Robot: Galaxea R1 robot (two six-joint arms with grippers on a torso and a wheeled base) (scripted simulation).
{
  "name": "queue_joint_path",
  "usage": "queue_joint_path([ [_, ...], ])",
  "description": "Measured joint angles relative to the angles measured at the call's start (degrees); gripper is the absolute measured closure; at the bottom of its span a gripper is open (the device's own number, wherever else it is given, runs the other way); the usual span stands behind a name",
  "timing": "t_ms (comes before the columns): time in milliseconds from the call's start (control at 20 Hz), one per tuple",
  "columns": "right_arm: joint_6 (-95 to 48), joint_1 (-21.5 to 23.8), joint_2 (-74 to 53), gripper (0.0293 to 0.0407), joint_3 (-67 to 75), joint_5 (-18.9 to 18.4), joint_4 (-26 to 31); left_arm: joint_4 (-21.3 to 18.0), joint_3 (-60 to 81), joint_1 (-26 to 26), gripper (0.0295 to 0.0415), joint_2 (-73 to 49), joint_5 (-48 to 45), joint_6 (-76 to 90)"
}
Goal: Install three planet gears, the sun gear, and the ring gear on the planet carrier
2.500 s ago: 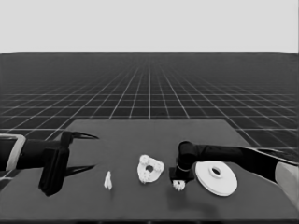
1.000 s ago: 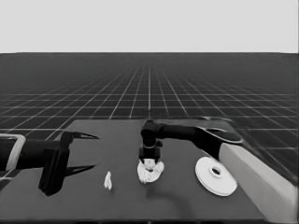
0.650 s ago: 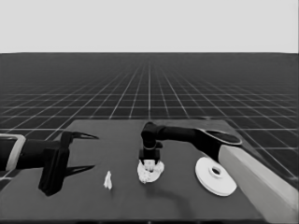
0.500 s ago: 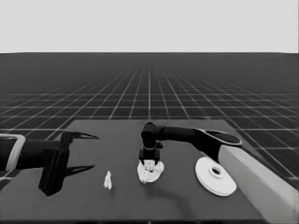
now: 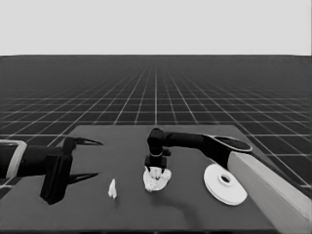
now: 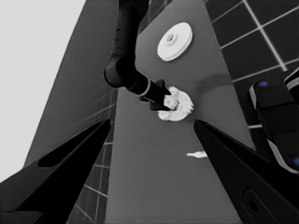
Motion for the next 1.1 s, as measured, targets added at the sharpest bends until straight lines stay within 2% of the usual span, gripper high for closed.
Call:
queue_joint_path([
  [1100, 13.20, -0.08, 0.00, 0.0390, -0.01, -0.01, 0.01, 0.00, 0.00, 0.00, 0.0326, 0.00, 0.00, 0.00],
])
